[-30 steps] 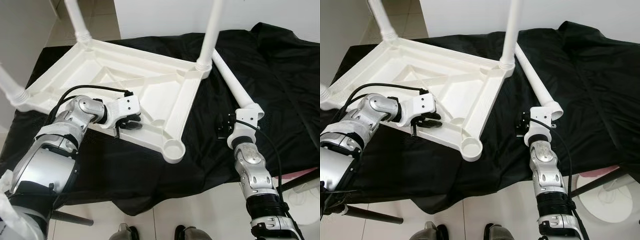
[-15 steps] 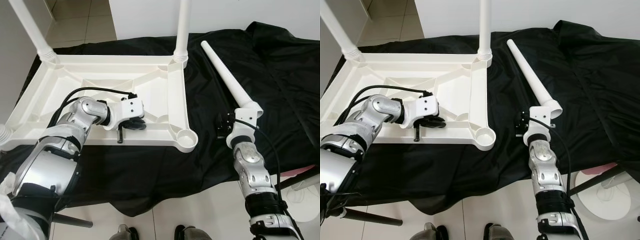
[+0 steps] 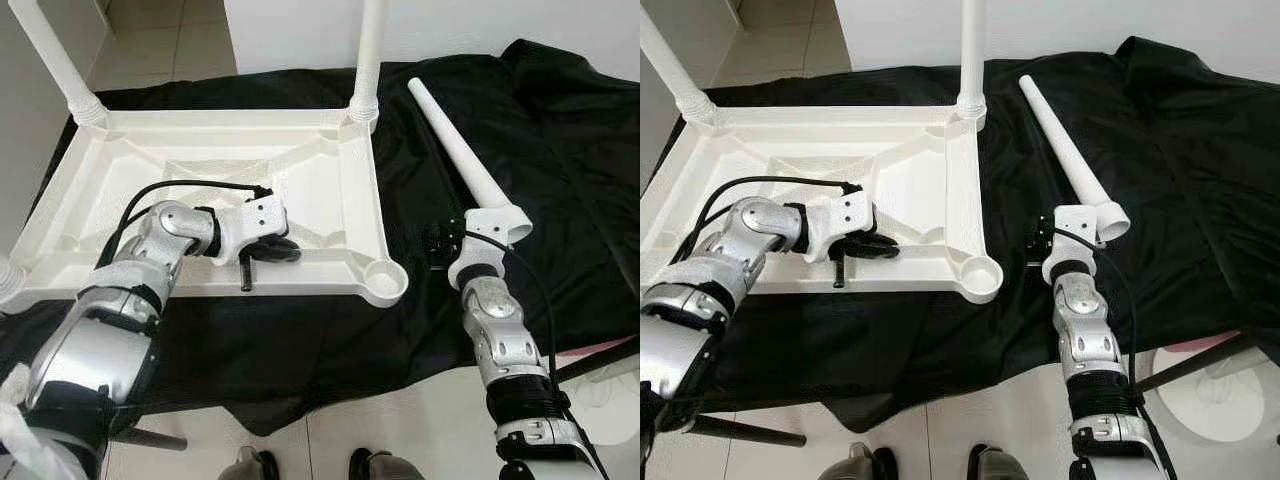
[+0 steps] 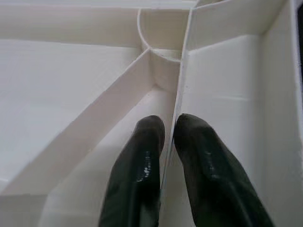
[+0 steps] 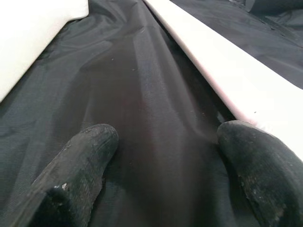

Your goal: Building children table

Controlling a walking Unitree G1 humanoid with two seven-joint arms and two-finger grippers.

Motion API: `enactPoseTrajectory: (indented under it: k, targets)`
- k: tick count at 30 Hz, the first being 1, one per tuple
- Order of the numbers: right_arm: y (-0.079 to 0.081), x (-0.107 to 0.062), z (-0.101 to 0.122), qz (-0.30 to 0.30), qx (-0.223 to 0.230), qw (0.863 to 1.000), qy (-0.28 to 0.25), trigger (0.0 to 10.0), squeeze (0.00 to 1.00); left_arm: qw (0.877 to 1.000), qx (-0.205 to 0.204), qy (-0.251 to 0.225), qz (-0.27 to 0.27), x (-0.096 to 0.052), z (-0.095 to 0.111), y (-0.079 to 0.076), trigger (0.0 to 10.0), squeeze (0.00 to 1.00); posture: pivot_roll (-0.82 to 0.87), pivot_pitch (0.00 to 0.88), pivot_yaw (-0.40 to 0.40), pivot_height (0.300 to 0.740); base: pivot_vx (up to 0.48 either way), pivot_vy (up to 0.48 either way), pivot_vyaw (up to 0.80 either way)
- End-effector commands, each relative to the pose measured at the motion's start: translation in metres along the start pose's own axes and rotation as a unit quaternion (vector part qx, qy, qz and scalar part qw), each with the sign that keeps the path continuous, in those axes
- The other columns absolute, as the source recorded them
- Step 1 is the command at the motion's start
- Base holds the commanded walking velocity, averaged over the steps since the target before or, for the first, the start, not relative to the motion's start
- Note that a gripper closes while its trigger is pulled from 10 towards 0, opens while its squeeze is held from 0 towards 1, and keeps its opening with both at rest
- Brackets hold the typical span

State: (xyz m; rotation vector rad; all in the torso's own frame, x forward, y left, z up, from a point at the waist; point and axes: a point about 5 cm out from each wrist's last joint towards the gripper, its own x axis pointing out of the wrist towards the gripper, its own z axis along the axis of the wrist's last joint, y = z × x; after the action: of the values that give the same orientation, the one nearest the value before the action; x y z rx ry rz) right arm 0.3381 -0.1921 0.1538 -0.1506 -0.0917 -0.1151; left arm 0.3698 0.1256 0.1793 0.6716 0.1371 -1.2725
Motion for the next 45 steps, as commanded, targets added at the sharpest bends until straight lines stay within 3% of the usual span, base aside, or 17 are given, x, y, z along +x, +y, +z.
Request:
enactPoseTrajectory:
  k: [1,7,8,14,16,17,19,20,23,30,31,32,37,39,42,44,45]
  targets:
    - [0.005,-0.002,-0.006,0.007,0.003,1.000,0.009,10.0,0.00,1.000,-0.017,-0.006,-0.017,-0.002,-0.005,-0.006,10.0,1.00,-0.08,0.139,0.033,0.740,0.000,0.000,0.00]
    - [0.009,-0.003,-0.008,0.017,0.008,1.000,0.012,10.0,0.00,0.998,-0.013,-0.035,0.050,-0.008,0.005,0.005,10.0,1.00,-0.06,0.143,0.020,0.740,0.000,0.000,0.00]
    - [0.011,-0.003,-0.008,0.023,0.009,1.000,0.012,10.0,0.00,0.996,-0.013,-0.050,0.070,-0.012,0.009,0.008,10.0,0.00,-0.06,0.145,0.013,0.740,0.000,0.000,0.00]
    - [0.016,-0.002,-0.005,0.042,0.019,0.999,0.003,10.0,0.00,0.989,-0.020,-0.085,0.122,-0.021,0.016,0.011,10.0,0.00,-0.05,0.139,0.002,0.740,0.000,0.000,0.00]
    - [0.021,0.000,0.001,0.063,0.032,0.997,-0.011,10.0,0.00,0.969,-0.051,-0.135,0.203,-0.031,0.023,0.015,10.0,0.00,-0.04,0.132,-0.015,0.740,0.000,0.000,0.00]
    - [0.021,0.000,0.001,0.063,0.032,0.997,-0.011,10.0,0.00,0.969,-0.051,-0.135,0.203,-0.031,0.023,0.015,10.0,0.00,-0.04,0.132,-0.015,0.740,0.000,0.000,0.00]
    - [0.022,0.003,0.006,0.071,0.041,0.996,-0.021,10.0,0.00,0.942,-0.089,-0.168,0.276,-0.039,0.025,0.019,10.0,0.00,-0.03,0.121,-0.020,0.740,0.000,0.000,0.00]
    - [0.022,0.003,0.006,0.071,0.041,0.996,-0.021,10.0,0.00,0.942,-0.089,-0.168,0.276,-0.039,0.025,0.019,10.0,0.00,-0.03,0.121,-0.020,0.740,0.000,0.000,0.00]
    - [0.019,0.006,0.011,0.067,0.033,0.997,-0.036,10.0,0.00,0.916,-0.129,-0.189,0.330,-0.043,0.025,0.018,10.0,0.00,-0.02,0.111,-0.030,0.740,0.000,0.000,0.00]
    - [0.014,0.008,0.015,0.055,0.030,0.997,-0.047,10.0,0.00,0.906,-0.141,-0.194,0.349,-0.042,0.027,0.013,10.0,0.00,-0.02,0.099,-0.038,0.740,0.000,0.000,0.00]
    - [0.008,0.009,0.017,0.042,0.031,0.997,-0.052,10.0,0.84,0.898,-0.156,-0.199,0.360,-0.040,0.028,0.010,10.0,0.00,-0.01,0.097,-0.040,0.740,0.000,0.000,0.00]
    - [0.000,0.009,0.019,0.027,0.034,0.997,-0.058,10.0,1.00,0.891,-0.172,-0.206,0.367,-0.038,0.031,0.007,10.0,0.00,-0.01,0.093,-0.043,0.740,0.000,0.000,0.00]
    - [-0.018,0.010,0.018,0.000,0.026,0.998,-0.060,10.0,1.00,0.884,-0.185,-0.227,0.364,-0.029,0.038,-0.002,10.0,0.00,-0.02,0.088,-0.044,0.740,0.000,0.000,0.00]
    - [-0.040,0.011,0.017,-0.025,0.004,0.998,-0.060,10.0,1.00,0.890,-0.200,-0.235,0.336,-0.012,0.048,-0.020,10.0,0.00,-0.03,0.086,-0.036,0.740,0.000,0.000,0.00]
    - [-0.047,0.011,0.017,-0.038,-0.003,0.997,-0.061,10.0,1.00,0.894,-0.199,-0.230,0.328,-0.009,0.050,-0.025,10.0,0.00,-0.03,0.089,-0.031,0.740,0.000,0.000,0.00]
    - [-0.058,0.011,0.016,-0.056,-0.008,0.997,-0.059,10.0,0.00,0.895,-0.208,-0.234,0.319,-0.005,0.054,-0.026,10.0,0.00,-0.03,0.092,-0.030,0.740,0.000,0.000,0.00]
    - [-0.061,0.010,0.016,-0.062,-0.009,0.996,-0.057,10.0,0.00,0.895,-0.207,-0.236,0.316,-0.004,0.056,-0.026,10.0,0.00,-0.03,0.092,-0.030,0.740,0.000,0.000,0.00]
